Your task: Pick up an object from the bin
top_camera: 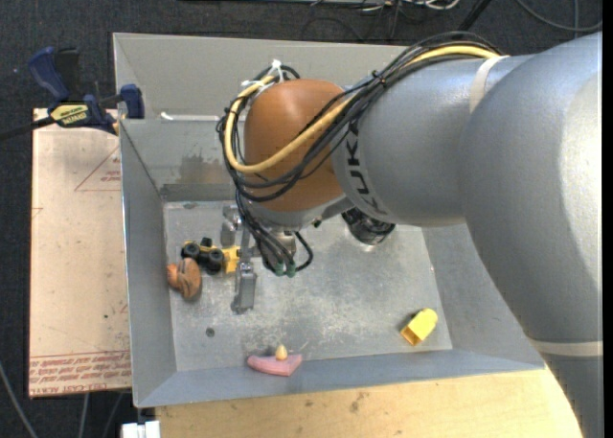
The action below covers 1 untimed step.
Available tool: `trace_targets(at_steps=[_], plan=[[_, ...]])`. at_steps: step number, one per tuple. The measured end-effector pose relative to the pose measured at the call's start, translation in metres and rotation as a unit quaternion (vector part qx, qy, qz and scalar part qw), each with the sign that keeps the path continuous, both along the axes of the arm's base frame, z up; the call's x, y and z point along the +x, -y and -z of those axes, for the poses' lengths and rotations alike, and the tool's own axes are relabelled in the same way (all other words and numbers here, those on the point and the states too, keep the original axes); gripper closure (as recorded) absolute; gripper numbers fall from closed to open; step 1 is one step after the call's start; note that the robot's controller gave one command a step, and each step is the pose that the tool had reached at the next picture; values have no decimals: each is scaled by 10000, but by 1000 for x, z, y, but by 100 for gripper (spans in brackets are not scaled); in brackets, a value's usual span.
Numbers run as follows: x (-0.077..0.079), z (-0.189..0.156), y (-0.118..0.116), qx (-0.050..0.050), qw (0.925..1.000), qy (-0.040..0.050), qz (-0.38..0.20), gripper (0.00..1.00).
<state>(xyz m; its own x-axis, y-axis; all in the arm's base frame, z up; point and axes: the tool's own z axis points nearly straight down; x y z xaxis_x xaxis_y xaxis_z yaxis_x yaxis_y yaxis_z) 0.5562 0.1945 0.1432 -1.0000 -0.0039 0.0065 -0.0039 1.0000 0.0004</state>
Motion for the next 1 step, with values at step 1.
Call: trace_targets(at_steps=[1], plan=[[2, -5, 1, 6, 10000, 34, 15, 0]])
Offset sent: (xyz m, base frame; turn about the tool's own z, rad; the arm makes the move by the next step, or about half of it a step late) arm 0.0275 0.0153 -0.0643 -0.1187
